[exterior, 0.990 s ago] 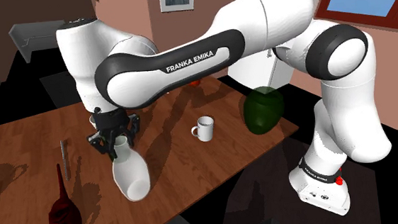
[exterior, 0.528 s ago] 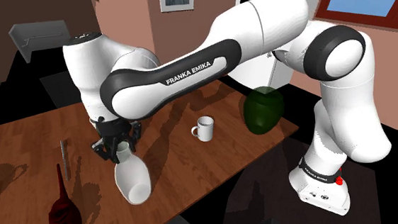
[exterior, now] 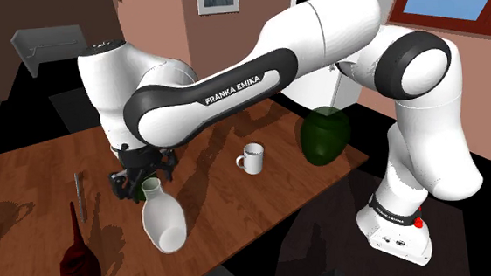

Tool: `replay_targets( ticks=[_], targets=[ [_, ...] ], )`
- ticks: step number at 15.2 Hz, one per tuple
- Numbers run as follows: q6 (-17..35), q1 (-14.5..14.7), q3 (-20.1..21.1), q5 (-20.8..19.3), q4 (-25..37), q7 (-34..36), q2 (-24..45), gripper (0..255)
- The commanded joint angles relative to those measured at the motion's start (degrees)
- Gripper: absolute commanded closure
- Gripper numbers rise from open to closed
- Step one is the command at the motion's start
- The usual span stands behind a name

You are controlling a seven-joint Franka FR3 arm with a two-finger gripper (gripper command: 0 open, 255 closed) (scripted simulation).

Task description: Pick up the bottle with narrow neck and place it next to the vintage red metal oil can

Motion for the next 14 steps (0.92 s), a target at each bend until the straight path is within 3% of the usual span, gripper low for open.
replay_targets(
  ticks=[1,6,14],
  targets=[
    [0.00,0.00,0.00,0.00,0.00,0.00,0.00,0],
    [-6.86,0.29,0.18,0.26,6.10,-0.29,-0.79,0],
    [-6.86,0.29,0.18,0.26,6.10,-0.29,-0.79,0]
  ],
)
